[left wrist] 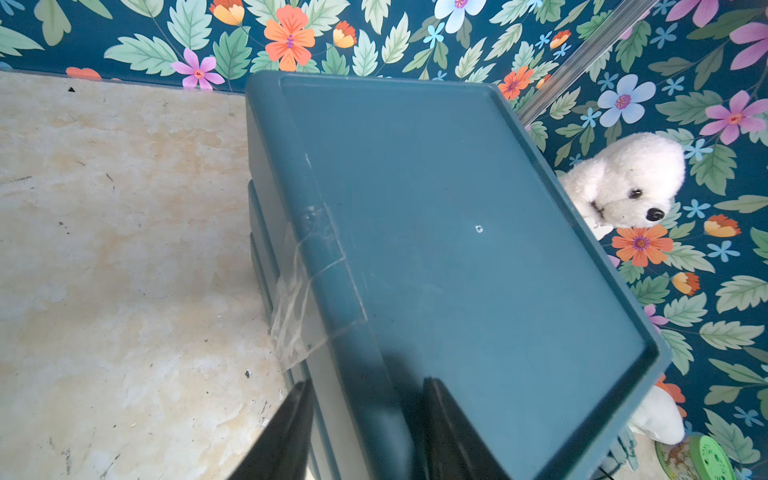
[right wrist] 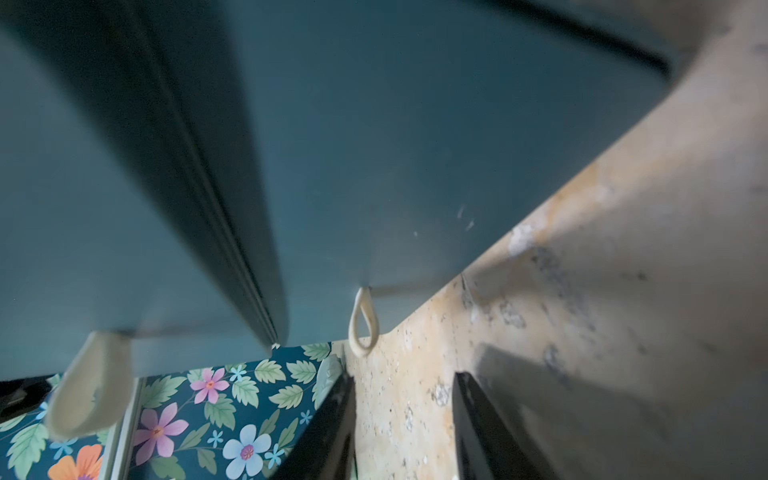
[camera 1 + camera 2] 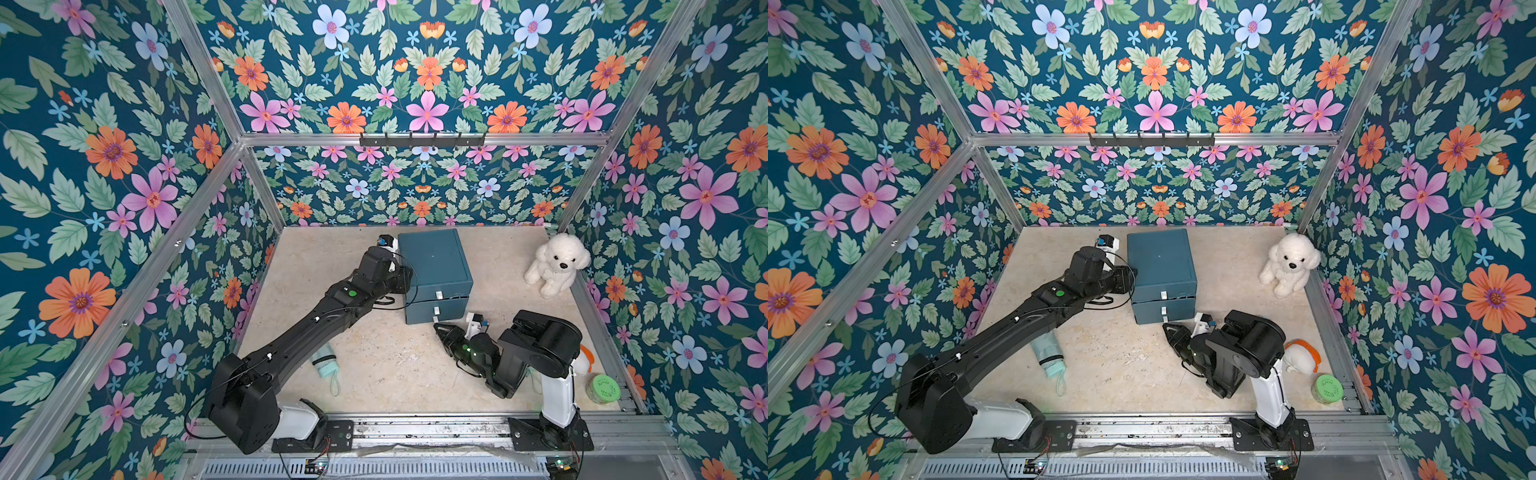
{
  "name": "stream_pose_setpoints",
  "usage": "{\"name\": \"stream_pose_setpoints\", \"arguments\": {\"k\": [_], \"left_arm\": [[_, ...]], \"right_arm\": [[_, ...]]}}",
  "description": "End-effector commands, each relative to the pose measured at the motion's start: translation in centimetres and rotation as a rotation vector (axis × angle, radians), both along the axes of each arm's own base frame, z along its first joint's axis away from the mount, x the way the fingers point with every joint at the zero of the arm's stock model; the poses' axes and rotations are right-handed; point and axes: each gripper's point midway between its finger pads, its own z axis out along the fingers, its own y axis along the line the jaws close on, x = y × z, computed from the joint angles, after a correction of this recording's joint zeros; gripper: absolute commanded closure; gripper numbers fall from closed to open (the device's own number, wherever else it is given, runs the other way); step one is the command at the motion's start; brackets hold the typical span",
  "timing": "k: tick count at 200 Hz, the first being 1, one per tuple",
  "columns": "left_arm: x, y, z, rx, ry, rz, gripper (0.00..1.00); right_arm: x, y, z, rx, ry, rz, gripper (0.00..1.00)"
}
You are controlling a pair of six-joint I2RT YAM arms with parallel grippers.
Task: Place the umbrella in the drawer by color
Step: Open the drawer in the storage box.
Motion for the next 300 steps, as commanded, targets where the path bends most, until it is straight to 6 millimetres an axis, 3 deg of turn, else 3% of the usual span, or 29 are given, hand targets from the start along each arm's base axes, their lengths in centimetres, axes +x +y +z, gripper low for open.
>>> {"name": "stream_pose_setpoints", "arguments": {"k": [1, 31, 95, 124, 189, 216, 282, 300], "left_arm": [[-1.5, 2.1, -3.6, 0.135, 0.112, 0.016, 0.53], [-1.5, 2.1, -3.6, 0.135, 0.111, 0.016, 0.53], [-1.5, 2.3, -3.9, 0.145, 0.117, 0.023, 0.53], [-1.4, 2.4, -4.1, 0.147, 0.120, 0.029, 0.53], [-1.4, 1.9, -6.0, 0.128, 0.171, 0.040, 0.55], [-1.4, 2.1, -5.6, 0.106, 0.159, 0.056, 0.55], [-1.7, 1.3, -5.6, 0.042, 0.163, 0.037, 0.55], [-1.7, 1.2, -5.7, 0.039, 0.166, 0.034, 0.55]], "right_arm": [[0.6, 0.7, 2.6, 0.091, -0.064, 0.011, 0.57], [1.5, 0.4, 2.6, 0.083, -0.063, -0.006, 0.62], [2.0, 0.3, 1.0, 0.059, -0.008, -0.010, 1.00], [0.4, 0.2, 0.7, 0.059, 0.009, 0.012, 1.00], [-6.0, -0.4, -0.5, -0.032, 0.040, 0.052, 1.00], [-8.2, -0.6, -1.0, -0.080, 0.044, 0.064, 1.00], [-10.3, -0.6, -0.8, -0.166, 0.038, 0.087, 1.00], [-10.5, -0.5, 0.1, -0.195, 0.024, 0.078, 1.00]]}}
